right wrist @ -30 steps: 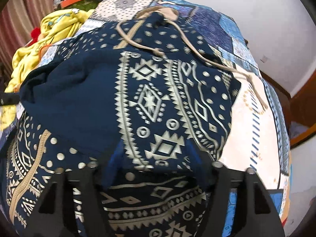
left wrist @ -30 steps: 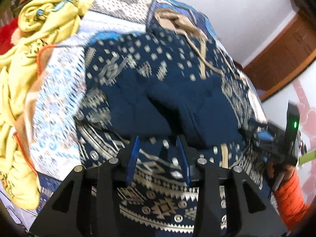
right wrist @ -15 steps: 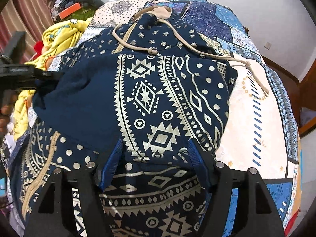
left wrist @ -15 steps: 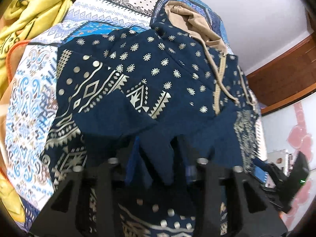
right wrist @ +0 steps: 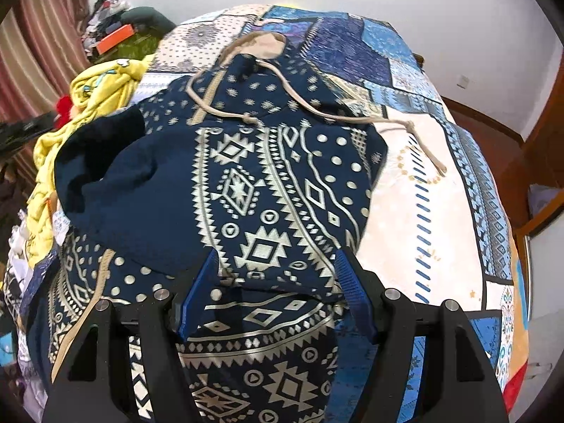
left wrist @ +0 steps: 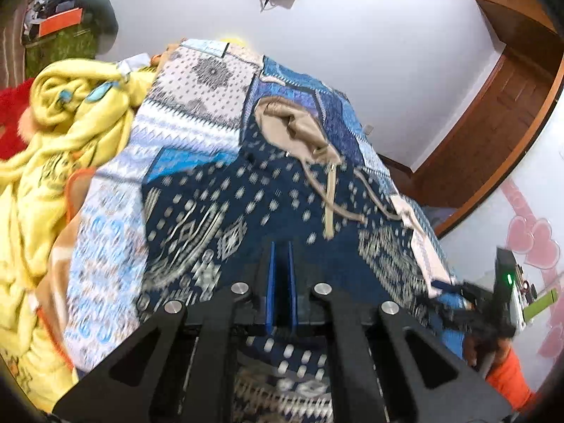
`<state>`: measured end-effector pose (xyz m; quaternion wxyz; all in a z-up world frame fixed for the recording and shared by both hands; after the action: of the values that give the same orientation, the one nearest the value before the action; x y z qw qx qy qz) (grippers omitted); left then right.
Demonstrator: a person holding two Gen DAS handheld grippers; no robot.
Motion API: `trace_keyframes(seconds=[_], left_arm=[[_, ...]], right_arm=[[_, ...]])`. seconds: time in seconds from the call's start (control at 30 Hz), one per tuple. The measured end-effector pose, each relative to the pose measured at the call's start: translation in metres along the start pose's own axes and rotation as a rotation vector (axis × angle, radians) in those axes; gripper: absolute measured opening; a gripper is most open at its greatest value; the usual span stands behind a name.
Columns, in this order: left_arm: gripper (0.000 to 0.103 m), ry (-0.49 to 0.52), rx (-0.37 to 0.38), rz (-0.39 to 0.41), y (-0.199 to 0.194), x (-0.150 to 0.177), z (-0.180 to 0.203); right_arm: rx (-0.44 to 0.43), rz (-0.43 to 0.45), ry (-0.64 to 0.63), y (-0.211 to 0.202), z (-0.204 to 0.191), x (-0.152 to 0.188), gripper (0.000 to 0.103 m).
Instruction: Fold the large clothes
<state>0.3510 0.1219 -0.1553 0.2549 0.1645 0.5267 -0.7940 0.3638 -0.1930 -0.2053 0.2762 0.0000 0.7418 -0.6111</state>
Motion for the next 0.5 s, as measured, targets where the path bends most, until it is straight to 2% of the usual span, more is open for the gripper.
trace_keyframes(seconds=[0.1,0.2,0.3,0.4,0.47,0.5], left_arm=[[0.006,-0.005,-0.050,-0.054,0.003,0.028,-0.021],[0.006,-0.046,-0.092,-0.122,0.014,0.049,-0.042],[0.006,-0.052,-0.121,-0.163,0.021,0.053,-0.048],[0.007,-0.004,-0.129,-0.185,0.026,0.042,-0.032],[0.018,0.042,-0.129,-0.186,0.029,0.031,-0.017],[0.031,0.059,-0.128,-0.182,0.030,0.026,-0.010]], right_arm=[[0.021,-0.051,0.037,0.013,0.009,0.003,0.065],[-0.007,-0.077,0.078,0.019,0.015,0.007,0.065],[-0.016,-0.079,0.093,0.018,0.018,0.008,0.065],[-0.005,-0.080,0.076,0.017,0.016,0.009,0.065],[0.002,-0.079,0.062,0.019,0.016,0.010,0.065],[0.005,-0.081,0.056,0.020,0.015,0.011,0.065]])
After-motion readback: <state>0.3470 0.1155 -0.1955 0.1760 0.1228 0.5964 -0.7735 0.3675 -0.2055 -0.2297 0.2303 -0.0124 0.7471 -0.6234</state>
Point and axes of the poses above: each gripper's, at about its wrist camera, not at the fingertips, and y roughly the way its jaws point, z to its right, x to its underside, the point moved 5 cm from there along y, roughly the way its jaws point, and after that the axes turned 7 degrees about -z, right-handed, at the moved point
